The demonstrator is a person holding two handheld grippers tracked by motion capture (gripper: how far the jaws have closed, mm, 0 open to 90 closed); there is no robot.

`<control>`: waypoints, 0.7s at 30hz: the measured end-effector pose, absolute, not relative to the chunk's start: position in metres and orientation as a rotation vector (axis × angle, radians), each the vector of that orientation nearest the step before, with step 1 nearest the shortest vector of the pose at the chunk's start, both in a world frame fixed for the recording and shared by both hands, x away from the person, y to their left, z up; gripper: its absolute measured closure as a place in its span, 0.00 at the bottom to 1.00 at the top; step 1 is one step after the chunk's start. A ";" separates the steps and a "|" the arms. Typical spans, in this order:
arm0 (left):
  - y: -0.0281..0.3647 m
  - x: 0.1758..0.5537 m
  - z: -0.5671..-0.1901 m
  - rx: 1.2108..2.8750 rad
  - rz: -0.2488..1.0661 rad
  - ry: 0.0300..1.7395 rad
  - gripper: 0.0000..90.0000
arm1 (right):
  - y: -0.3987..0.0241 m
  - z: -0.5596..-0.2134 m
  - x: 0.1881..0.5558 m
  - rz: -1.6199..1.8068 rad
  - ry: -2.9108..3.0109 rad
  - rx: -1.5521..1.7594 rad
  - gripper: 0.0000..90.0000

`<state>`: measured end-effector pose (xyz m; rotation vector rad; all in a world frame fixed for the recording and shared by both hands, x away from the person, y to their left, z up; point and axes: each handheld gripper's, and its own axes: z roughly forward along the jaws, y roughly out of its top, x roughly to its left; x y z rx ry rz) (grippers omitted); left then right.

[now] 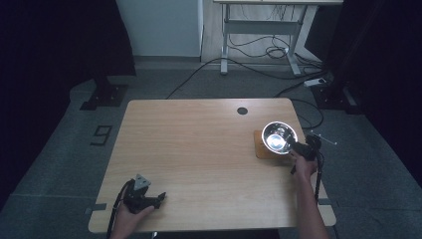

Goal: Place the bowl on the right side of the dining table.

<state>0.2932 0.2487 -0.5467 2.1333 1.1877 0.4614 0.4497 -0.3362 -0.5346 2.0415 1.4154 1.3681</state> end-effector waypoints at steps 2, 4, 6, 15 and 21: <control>0.249 0.293 -0.547 2.133 0.461 1.188 0.14 | -0.335 -0.537 0.452 1.357 1.422 2.043 0.95; 0.249 0.293 -0.547 2.133 0.461 1.188 0.14 | -0.334 -0.538 0.453 1.348 1.429 2.044 0.95; 0.249 0.293 -0.547 2.133 0.461 1.188 0.14 | -0.331 -0.540 0.454 1.341 1.441 2.041 0.95; 0.249 0.293 -0.547 2.133 0.461 1.188 0.14 | -0.327 -0.547 0.460 1.293 1.462 2.050 0.95; 0.248 0.293 -0.547 2.132 0.463 1.191 0.14 | -0.326 -0.550 0.461 1.294 1.461 2.046 0.95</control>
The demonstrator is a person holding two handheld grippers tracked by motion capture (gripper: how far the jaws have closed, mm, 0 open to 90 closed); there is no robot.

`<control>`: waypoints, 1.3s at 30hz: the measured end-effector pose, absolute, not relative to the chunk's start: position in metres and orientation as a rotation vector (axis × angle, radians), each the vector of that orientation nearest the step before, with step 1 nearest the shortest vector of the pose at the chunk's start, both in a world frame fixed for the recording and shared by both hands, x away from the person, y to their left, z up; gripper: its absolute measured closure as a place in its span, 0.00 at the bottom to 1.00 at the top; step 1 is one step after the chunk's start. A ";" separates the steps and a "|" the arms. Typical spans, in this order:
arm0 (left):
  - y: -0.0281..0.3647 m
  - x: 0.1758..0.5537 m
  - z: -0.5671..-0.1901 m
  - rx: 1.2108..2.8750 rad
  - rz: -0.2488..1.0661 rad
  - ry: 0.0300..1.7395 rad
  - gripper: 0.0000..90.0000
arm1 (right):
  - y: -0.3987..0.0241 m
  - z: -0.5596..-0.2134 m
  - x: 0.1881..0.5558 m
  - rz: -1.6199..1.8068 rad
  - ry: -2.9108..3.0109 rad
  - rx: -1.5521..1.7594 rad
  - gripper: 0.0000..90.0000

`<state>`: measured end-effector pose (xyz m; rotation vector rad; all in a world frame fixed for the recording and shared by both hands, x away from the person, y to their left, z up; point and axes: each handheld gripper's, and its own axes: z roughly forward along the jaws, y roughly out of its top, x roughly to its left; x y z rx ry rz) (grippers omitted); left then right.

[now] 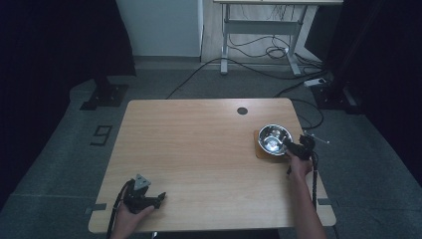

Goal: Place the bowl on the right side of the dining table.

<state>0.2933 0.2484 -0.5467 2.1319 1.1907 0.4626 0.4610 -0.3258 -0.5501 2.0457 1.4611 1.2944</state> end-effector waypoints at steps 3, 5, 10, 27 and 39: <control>0.248 0.293 -0.547 2.132 0.464 1.191 0.14 | -0.325 -0.551 0.461 1.307 1.454 2.030 0.91; 0.248 0.293 -0.547 2.132 0.465 1.192 0.14 | -0.324 -0.550 0.462 1.314 1.458 2.015 0.86; 0.248 0.293 -0.547 2.131 0.465 1.193 0.14 | -0.324 -0.552 0.462 1.293 1.463 2.000 0.83; 0.248 0.293 -0.547 2.131 0.464 1.193 0.14 | -0.322 -0.537 0.446 1.269 1.424 1.947 0.49; 0.248 0.293 -0.547 2.132 0.465 1.190 0.14 | -0.303 -0.509 0.420 1.226 1.495 1.805 0.42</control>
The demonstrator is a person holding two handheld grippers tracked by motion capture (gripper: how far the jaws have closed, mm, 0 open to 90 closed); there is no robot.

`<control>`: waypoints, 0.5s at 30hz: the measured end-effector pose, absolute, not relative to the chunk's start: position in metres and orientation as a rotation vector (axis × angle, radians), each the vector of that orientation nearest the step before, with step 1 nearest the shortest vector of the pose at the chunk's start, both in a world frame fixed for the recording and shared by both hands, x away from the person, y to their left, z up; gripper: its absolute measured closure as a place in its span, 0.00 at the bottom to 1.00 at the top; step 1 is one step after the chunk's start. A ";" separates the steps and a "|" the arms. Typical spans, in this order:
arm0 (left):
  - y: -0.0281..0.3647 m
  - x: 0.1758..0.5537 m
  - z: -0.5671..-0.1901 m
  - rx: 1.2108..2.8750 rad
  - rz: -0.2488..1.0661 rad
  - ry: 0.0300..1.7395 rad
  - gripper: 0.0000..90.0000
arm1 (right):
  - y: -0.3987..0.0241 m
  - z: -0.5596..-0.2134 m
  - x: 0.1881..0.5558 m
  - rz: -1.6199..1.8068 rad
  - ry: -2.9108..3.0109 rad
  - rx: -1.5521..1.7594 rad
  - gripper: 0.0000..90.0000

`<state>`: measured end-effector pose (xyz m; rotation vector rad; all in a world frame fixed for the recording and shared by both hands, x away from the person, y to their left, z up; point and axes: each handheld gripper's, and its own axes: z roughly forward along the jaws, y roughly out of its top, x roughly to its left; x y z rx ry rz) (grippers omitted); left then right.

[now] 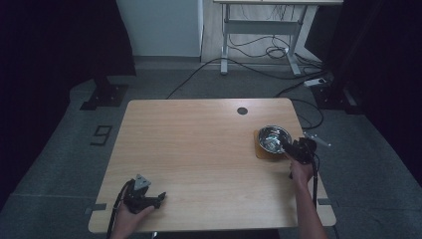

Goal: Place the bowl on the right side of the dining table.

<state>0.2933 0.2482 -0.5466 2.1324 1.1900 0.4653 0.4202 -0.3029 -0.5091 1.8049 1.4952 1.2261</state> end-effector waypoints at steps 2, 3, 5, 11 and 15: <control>0.248 0.293 -0.547 2.132 0.465 1.190 0.14 | -0.298 -0.506 0.416 1.213 1.539 1.782 0.41; 0.248 0.293 -0.547 2.132 0.465 1.190 0.14 | -0.296 -0.504 0.414 1.200 1.562 1.764 0.41; 0.248 0.293 -0.547 2.132 0.465 1.190 0.14 | -0.292 -0.501 0.410 1.193 1.589 1.738 0.41; 0.248 0.293 -0.547 2.133 0.464 1.188 0.14 | -0.280 -0.493 0.399 1.241 1.650 1.694 0.41; 0.248 0.293 -0.547 2.134 0.464 1.187 0.14 | -0.269 -0.491 0.390 1.249 1.713 1.641 0.41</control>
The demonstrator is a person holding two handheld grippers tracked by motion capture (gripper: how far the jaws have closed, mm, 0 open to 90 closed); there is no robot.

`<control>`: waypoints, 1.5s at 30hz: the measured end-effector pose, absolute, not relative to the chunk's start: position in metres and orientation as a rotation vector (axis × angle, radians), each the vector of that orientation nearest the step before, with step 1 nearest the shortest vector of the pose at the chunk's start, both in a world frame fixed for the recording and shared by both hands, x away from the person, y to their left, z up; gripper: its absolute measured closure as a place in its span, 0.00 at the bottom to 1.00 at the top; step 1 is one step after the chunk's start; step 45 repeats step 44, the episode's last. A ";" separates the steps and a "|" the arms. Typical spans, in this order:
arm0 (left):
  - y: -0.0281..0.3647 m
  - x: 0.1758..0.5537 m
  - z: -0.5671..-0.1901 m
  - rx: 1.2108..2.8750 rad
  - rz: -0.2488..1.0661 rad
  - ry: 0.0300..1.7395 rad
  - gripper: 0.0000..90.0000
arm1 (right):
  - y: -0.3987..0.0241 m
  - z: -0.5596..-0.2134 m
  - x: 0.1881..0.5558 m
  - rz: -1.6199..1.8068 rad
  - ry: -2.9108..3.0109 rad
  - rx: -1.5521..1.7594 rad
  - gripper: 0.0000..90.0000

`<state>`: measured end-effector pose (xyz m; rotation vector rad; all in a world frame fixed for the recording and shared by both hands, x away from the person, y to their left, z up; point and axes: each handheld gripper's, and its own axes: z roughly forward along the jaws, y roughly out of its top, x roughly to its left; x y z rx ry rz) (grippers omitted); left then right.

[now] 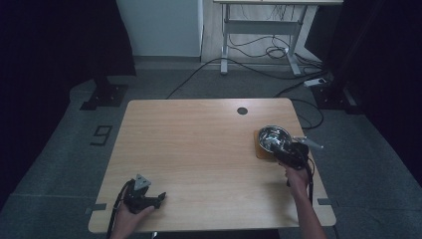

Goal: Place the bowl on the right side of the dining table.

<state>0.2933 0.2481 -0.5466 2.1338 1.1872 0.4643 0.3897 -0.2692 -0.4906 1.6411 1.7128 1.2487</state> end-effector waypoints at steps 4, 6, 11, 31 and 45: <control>0.248 0.293 -0.547 2.134 0.464 1.187 0.14 | -0.257 -0.493 0.378 1.256 1.793 1.585 0.41; 0.248 0.293 -0.547 2.134 0.464 1.187 0.14 | -0.251 -0.495 0.372 1.263 1.841 1.556 0.42; 0.248 0.293 -0.547 2.134 0.464 1.187 0.14 | -0.234 -0.503 0.357 1.300 1.960 1.463 0.43; 0.248 0.293 -0.547 2.135 0.463 1.184 0.14 | -0.163 -0.552 0.333 1.341 2.270 1.317 0.40; 0.248 0.293 -0.547 2.135 0.463 1.183 0.14 | -0.162 -0.552 0.333 1.320 2.272 1.314 0.37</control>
